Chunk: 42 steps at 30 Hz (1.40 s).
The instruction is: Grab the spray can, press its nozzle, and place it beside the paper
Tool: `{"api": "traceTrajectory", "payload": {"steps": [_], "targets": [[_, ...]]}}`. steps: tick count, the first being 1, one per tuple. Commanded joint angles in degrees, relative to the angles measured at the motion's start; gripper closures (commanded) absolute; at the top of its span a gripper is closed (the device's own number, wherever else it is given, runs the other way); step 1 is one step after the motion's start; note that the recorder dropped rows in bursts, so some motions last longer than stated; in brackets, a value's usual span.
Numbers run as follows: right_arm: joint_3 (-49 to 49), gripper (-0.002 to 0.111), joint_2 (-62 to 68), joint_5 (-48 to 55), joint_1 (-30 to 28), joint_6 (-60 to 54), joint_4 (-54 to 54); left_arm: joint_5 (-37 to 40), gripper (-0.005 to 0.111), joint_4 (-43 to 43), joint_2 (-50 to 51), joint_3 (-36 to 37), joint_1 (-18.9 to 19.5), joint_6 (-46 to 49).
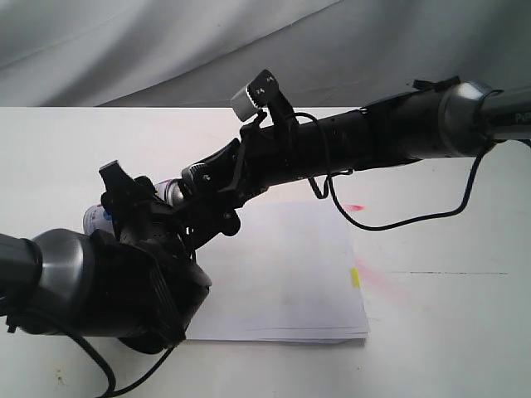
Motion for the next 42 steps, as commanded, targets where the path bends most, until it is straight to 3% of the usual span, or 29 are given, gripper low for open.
{"api": "traceTrajectory", "payload": {"steps": [1,17,31,42], "targets": [[0.0,0.108,0.3,-0.5,0.7,2.0,-3.9,0.3,0.107,6.0,-1.1,-0.7,-0.8,-0.2],[0.0,0.108,0.1,-0.9,0.2,2.5,-3.6,0.3,0.107,5.9,-1.1,-0.7,-0.8,-0.1],[6.5,0.108,-10.6,-0.3,-12.6,3.6,-10.3,0.3,0.107,5.7,-1.1,-0.7,-0.8,-0.6],[7.0,0.108,-10.8,0.0,-12.4,3.5,-9.5,0.2,0.107,5.7,-1.1,-0.7,-0.8,-0.6]]}}
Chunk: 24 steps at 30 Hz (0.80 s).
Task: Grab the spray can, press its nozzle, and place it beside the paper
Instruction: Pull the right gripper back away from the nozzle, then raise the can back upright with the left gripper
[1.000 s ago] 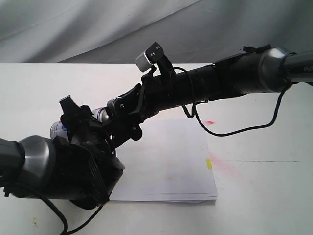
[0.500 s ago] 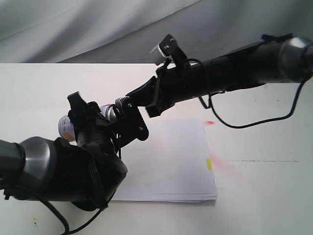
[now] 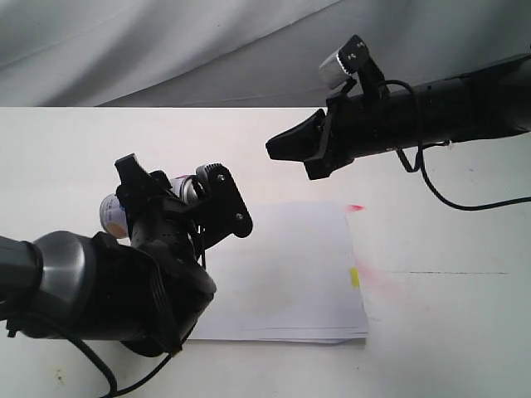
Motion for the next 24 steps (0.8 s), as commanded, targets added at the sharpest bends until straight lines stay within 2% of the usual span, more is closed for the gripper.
{"api": "traceTrajectory", "payload": {"steps": [1,6,9,14,18,24], "targets": [[0.3,0.108,-0.5,0.5,0.0,-0.1,0.4,1.5,0.107,1.8,-1.0,-0.5,-0.3,-0.7],[0.3,0.108,-0.5,0.5,0.0,1.4,0.4,1.2,0.107,0.8,-1.2,-0.9,-0.3,-1.2],[0.3,0.108,-0.9,0.5,0.0,2.6,0.1,0.6,0.107,-2.7,-2.0,-2.1,-0.2,-2.0],[0.3,0.108,-2.4,0.8,0.0,6.0,-3.5,-3.4,0.107,-5.7,-6.2,-3.8,1.3,-4.4],[0.3,0.108,-3.9,0.8,0.0,7.3,-5.1,-7.8,0.107,-8.1,-10.2,-5.2,5.2,-6.2],[0.3,0.108,-7.3,0.6,0.0,10.0,-6.7,-20.6,0.107,-14.4,-16.4,-6.6,12.5,-7.0]]}}
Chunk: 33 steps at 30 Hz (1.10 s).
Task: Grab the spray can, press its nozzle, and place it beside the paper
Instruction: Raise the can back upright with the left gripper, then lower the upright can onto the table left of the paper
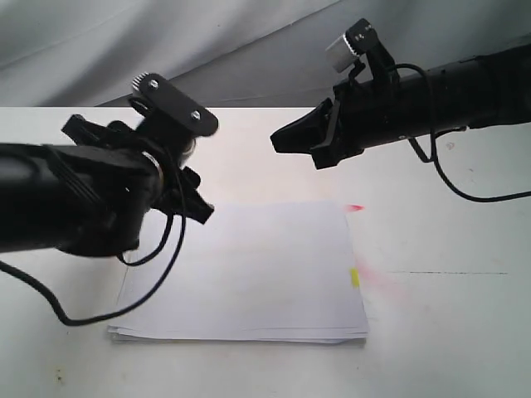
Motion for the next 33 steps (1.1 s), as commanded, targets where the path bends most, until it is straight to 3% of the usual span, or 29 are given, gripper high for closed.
{"api": "traceTrajectory", "payload": {"steps": [1,10,15,21,26,28,33], "targets": [[0.3,0.108,-3.0,0.5,0.0,2.2,-1.6,-9.5,0.107,-3.4,-5.3,-1.1,5.0,-2.1],[0.3,0.108,-6.2,1.8,0.0,8.0,-7.5,-24.5,0.107,-4.5,-9.6,-1.1,11.3,-9.1],[0.3,0.108,-6.2,5.9,0.0,9.3,-8.3,-27.7,0.107,-3.6,-9.6,-1.1,13.5,-10.3],[0.3,0.108,-6.2,7.0,0.0,12.5,-10.7,-27.7,0.107,8.2,-9.6,-1.0,13.5,-16.0],[0.3,0.108,-6.2,7.0,0.0,14.0,-13.8,-24.7,0.107,24.9,-9.6,1.6,13.5,-37.6],[0.3,0.108,-6.2,7.0,0.0,14.4,-14.5,-22.1,0.107,24.9,-9.6,2.8,13.5,-44.2],[0.3,0.108,-6.2,7.0,0.0,14.7,-15.3,-16.8,0.107,24.9,-9.6,4.8,14.0,-45.1]]}}
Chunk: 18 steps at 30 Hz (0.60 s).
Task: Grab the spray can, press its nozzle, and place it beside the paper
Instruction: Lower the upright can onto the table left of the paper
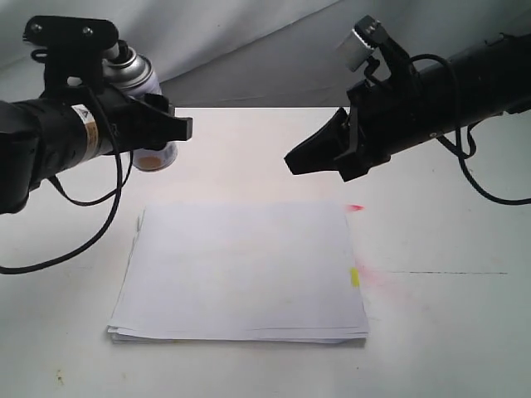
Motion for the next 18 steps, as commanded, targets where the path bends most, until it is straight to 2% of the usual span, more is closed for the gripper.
{"api": "traceTrajectory", "payload": {"steps": [1,3,7,12,15,18], "targets": [[0.3,0.108,-0.5,0.6,0.0,0.3,-0.6,4.9,0.107,1.9,-0.9,0.8,1.5,-2.9],[0.3,0.108,-0.5,0.6,0.0,0.3,-0.6,5.0,0.107,1.9,-0.9,0.8,3.6,-5.7],[0.3,0.108,-0.5,0.6,0.0,0.3,-0.6,4.6,0.107,1.9,-0.9,0.8,10.2,-9.0],[0.3,0.108,-0.5,0.6,0.0,0.3,-0.6,-3.7,0.107,1.9,-0.9,0.2,18.8,-6.6],[0.3,0.108,-0.5,0.6,0.0,0.3,-0.6,-10.0,0.107,1.9,-0.5,-0.3,22.2,-4.6],[0.3,0.108,-0.5,0.6,0.0,0.3,-0.6,-11.7,0.107,1.9,1.2,-0.8,23.6,-3.6]]}}
